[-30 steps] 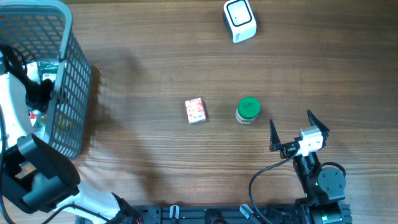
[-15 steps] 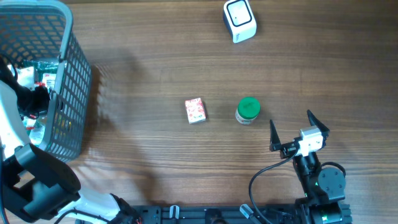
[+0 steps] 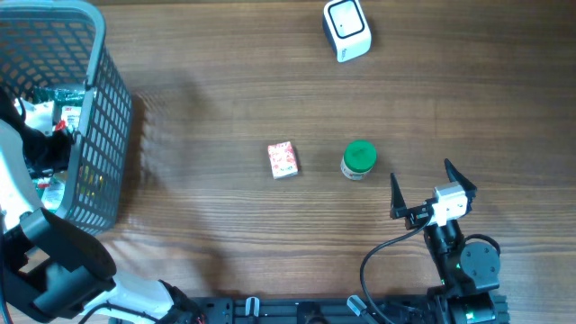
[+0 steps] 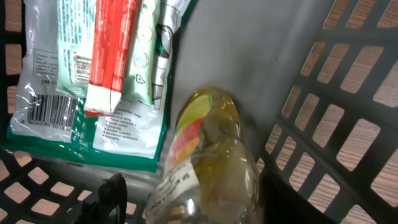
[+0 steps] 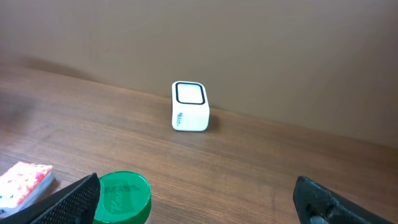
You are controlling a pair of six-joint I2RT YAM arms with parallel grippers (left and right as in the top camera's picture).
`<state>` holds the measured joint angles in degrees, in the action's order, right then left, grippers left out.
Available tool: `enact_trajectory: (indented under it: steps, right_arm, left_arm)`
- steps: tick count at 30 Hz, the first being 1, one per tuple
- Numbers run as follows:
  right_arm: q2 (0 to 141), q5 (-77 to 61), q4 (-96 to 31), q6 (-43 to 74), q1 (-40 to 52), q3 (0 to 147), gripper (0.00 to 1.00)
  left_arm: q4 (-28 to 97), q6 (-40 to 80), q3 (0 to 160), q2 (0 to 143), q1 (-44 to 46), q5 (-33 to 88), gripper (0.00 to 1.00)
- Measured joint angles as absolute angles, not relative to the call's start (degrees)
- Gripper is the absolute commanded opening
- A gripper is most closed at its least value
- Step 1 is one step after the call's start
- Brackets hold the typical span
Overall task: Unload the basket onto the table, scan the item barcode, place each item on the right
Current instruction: 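Reach the left gripper into the basket and grasp the yellow Vim bottle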
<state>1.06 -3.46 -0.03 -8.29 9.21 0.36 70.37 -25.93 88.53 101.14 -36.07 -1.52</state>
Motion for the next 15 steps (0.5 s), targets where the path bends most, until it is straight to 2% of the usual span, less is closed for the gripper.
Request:
enact_trajectory:
  steps: [6, 8, 10, 11, 13, 15]
  right_arm:
    - [1.1, -3.5, 0.0, -8.3, 9.2, 0.4, 1.00]
    - [1.1, -3.5, 0.0, -8.3, 9.2, 0.4, 1.00]
    - [1.1, -3.5, 0.0, -8.3, 9.2, 0.4, 1.00]
    - [1.1, -3.5, 0.0, -8.3, 9.2, 0.4, 0.99]
    - [1.1, -3.4, 0.0, -8.3, 9.2, 0.4, 1.00]
    - [1.1, -3.5, 0.0, -8.3, 9.2, 0.4, 1.00]
  left_arm:
    - [71.9, -25.4, 88.5, 101.1, -36.1, -1.5, 0.55]
    - [71.9, -25.3, 88.5, 101.1, -36.1, -1.1, 0.46]
    - [71.7, -25.2, 88.5, 101.1, -36.1, 0.1, 0.33]
    - [71.5, -25.1, 88.5, 101.1, -36.1, 0.7, 0.31]
    - [70.7, -24.7, 88.5, 101.1, -36.1, 1.3, 0.29]
    - [69.1, -22.8, 88.5, 101.0, -36.1, 1.7, 0.35]
